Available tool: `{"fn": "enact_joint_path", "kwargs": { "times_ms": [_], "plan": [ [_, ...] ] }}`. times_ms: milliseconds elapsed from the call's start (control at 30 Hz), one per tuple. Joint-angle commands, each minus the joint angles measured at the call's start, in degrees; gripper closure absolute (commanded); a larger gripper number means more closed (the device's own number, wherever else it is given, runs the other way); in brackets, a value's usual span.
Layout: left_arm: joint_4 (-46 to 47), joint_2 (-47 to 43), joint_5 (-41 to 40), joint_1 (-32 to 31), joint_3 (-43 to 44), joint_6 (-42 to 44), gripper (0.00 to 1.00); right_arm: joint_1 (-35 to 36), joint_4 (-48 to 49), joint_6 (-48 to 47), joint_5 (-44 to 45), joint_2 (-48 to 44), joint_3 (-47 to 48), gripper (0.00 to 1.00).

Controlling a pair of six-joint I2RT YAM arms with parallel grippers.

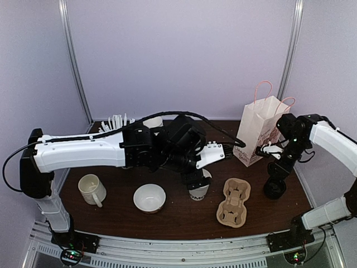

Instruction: Pack the takeout coffee

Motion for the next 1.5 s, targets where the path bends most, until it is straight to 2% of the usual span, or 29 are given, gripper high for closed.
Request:
{"fn": "enact_joint_path", "kwargs": {
  "times_ms": [0,133,200,300,367,433,533,700,833,967,1467],
  "plan": [
    [7.26,-3.03,-3.29,0.25,-2.68,0.47,0.15,0.43,-6.61,2.16,-10.15,-2.73,8.58,0.94],
    [21.03,-6.27,-9.18,0.33,-9.38,4.16,0.06,0.43,-6.81,2.57,-25.20,-0.98,16.38,0.95],
    [30.13,-8.56,-9.26,0.64,-14.18,9.06,0.05,0.44,-6.79,2.36,-37.98,0.60,20.28,0.95],
    [43.96,-11.46,-2.27,3.32,-20.87,11.50,0.03,0.59,-6.03,3.25,-52.30,3.42,25.95,0.95],
    [51.37,-13.01,6.03,5.38,-25.29,11.48,0.03,0.68,-4.71,4.79,-59.70,5.10,29.01,0.94],
    [59.29,-13.54,9.11,5.73,-27.80,12.95,0.02,0.84,-2.30,7.60,-65.56,6.51,31.42,0.94],
    [63.07,-12.81,12.36,5.76,-26.89,13.35,0.02,1.23,4.09,14.07,-72.02,7.55,31.55,0.94],
    [64.93,-9.78,14.70,5.78,-23.64,11.42,0.02,3.57,10.86,20.49,-75.39,6.98,29.63,0.94],
    [58.93,-6.81,20.06,6.36,-17.98,8.27,0.02,5.08,15.40,24.53,-75.48,5.31,27.68,0.94],
    [63.26,-5.07,17.94,6.39,-17.57,6.32,0.03,5.61,16.65,25.83,-75.18,4.43,26.65,0.94],
    [65.34,-0.98,14.11,7.30,-14.33,3.87,0.03,6.87,18.70,27.48,-76.01,4.18,24.55,0.92]
  ]
}}
